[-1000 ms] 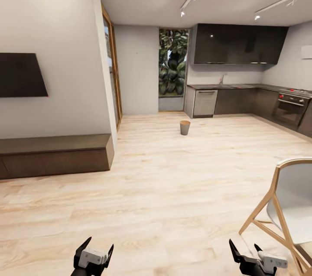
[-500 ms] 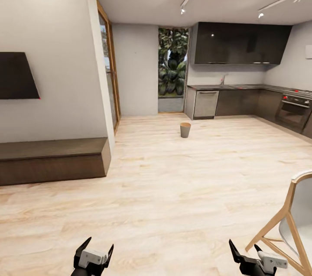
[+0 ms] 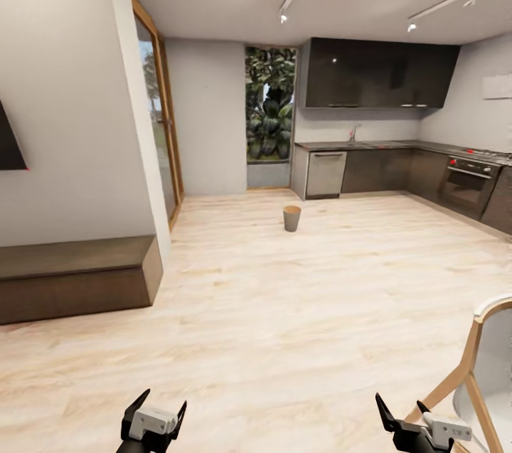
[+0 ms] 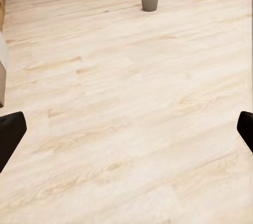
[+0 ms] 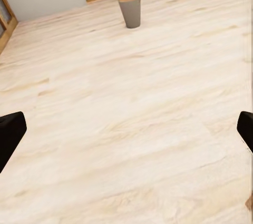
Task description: Put the three can of soda from the living room inside the tash can in the kitchen.
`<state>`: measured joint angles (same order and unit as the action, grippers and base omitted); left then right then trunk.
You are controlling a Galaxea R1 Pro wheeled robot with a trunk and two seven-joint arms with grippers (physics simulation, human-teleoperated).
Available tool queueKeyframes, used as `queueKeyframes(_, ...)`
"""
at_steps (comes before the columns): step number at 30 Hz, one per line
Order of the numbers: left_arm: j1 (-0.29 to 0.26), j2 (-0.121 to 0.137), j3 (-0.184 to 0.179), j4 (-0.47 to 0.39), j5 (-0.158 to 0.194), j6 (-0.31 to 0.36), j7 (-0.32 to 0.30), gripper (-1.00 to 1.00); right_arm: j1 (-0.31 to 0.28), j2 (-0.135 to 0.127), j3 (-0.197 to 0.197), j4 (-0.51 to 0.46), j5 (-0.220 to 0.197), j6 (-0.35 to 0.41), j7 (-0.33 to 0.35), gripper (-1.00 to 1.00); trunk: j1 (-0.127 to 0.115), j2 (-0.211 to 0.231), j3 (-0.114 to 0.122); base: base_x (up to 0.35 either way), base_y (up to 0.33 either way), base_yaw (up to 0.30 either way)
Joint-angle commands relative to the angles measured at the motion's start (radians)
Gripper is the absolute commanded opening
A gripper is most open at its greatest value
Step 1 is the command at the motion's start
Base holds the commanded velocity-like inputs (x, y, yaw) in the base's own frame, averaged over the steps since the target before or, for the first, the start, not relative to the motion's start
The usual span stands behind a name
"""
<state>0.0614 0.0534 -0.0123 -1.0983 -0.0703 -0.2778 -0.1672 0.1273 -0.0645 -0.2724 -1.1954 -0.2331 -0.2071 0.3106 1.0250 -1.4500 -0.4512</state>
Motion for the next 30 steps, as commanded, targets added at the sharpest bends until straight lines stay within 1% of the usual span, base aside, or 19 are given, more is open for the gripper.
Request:
queueKeyframes(1,0.000,0.000,0.000,0.000,0.000,0.000,0.000,1.00,0.000,0.000,0.000,0.000,0.000,0.000,0.000,1.00,0.000,0.000,0.000,0.282,-0.152,-0.077)
queueKeyframes(15,0.000,0.000,0.000,0.000,0.001,0.000,0.000,1.00,0.000,0.000,-0.001,-0.001,0.001,0.000,0.000,1.00,0.000,0.000,0.002,0.281,-0.142,-0.017)
queueKeyframes(25,0.000,0.000,0.000,0.000,0.001,0.000,-0.001,1.00,0.000,0.000,-0.001,-0.001,0.002,0.000,-0.001,1.00,0.000,0.000,0.002,0.293,-0.025,0.000)
queueKeyframes(30,0.000,0.000,0.000,0.000,0.001,0.000,-0.003,1.00,0.000,0.000,-0.001,-0.001,0.002,0.000,-0.001,1.00,0.000,0.000,0.002,0.303,0.042,0.000)
